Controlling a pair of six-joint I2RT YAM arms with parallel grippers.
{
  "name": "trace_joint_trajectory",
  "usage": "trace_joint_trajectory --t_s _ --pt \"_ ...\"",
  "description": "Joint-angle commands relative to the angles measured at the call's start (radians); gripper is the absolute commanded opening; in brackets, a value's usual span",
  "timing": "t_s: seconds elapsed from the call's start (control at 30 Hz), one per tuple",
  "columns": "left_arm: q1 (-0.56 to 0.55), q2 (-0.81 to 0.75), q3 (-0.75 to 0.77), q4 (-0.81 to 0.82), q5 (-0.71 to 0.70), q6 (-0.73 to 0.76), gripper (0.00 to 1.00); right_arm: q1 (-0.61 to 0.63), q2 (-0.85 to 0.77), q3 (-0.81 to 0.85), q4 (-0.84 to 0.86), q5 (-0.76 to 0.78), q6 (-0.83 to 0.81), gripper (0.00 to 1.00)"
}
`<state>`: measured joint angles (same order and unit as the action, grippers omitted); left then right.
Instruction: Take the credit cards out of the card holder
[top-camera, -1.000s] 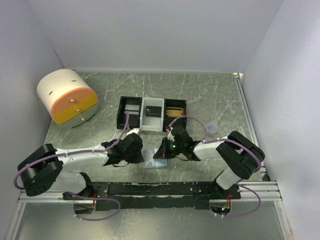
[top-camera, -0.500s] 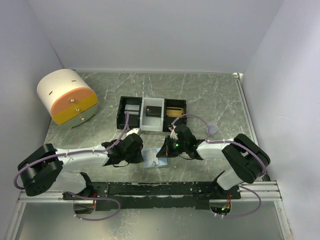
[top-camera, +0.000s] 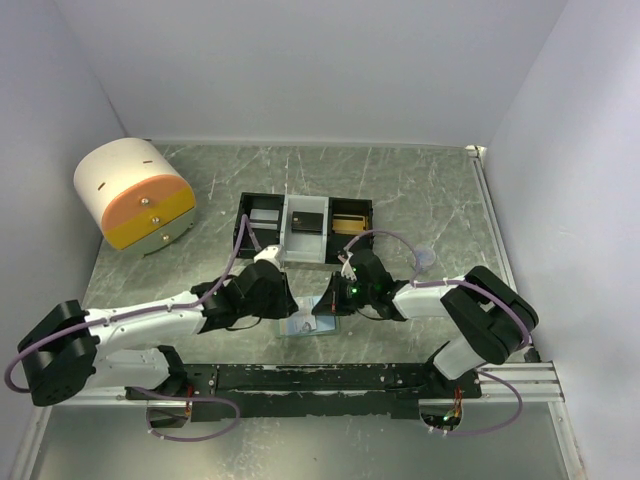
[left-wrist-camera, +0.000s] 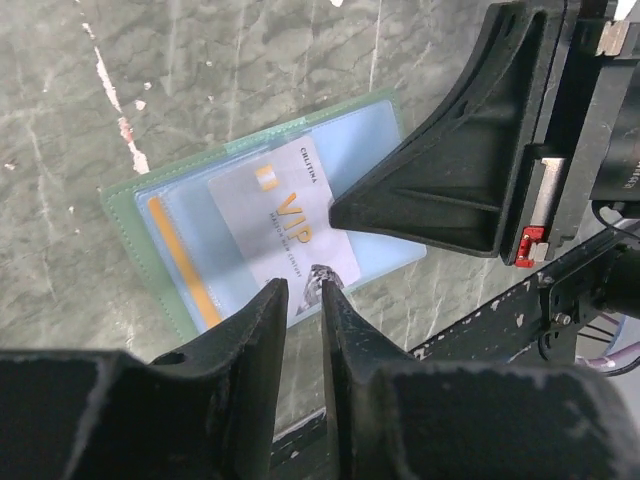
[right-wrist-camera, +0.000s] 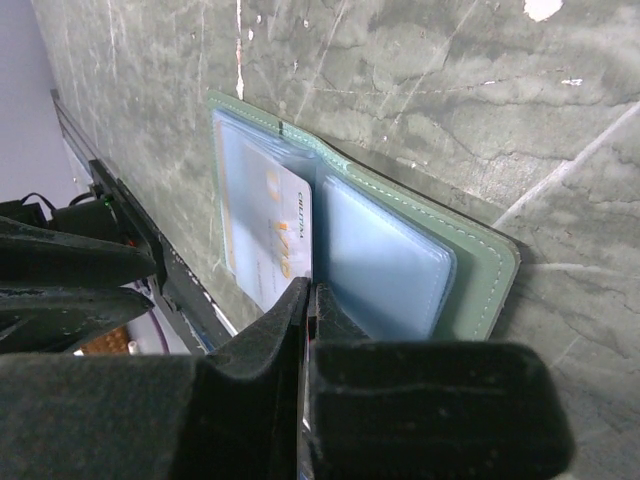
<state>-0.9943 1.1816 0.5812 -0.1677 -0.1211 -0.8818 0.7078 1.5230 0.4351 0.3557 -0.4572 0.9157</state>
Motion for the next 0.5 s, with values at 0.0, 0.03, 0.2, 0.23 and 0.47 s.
trace_joint_trajectory --t_s 0.0,0.03,0.2,0.23,0.47 --pt "-0.009 0.053 0.011 0.051 0.020 -0.001 0.28 -0.007 0.005 -0.017 0.021 0.006 0.007 0.00" --pt "-0.014 0.068 0.012 0.027 -0.011 -0.025 0.26 -0.007 0.001 -0.014 0.011 0.011 0.000 0.00" --pt "-0.026 0.105 -0.020 0.032 -0.016 -0.031 0.24 -0.005 -0.010 0.001 -0.020 0.011 -0.016 0.00" --pt "-0.026 0.121 -0.020 0.030 -0.008 -0.031 0.23 -0.006 -0.010 -0.001 -0.013 0.006 -0.012 0.00" --pt "-0.045 0.210 0.017 -0.079 -0.036 -0.056 0.13 -0.007 -0.012 -0.014 0.039 -0.005 0.028 0.07"
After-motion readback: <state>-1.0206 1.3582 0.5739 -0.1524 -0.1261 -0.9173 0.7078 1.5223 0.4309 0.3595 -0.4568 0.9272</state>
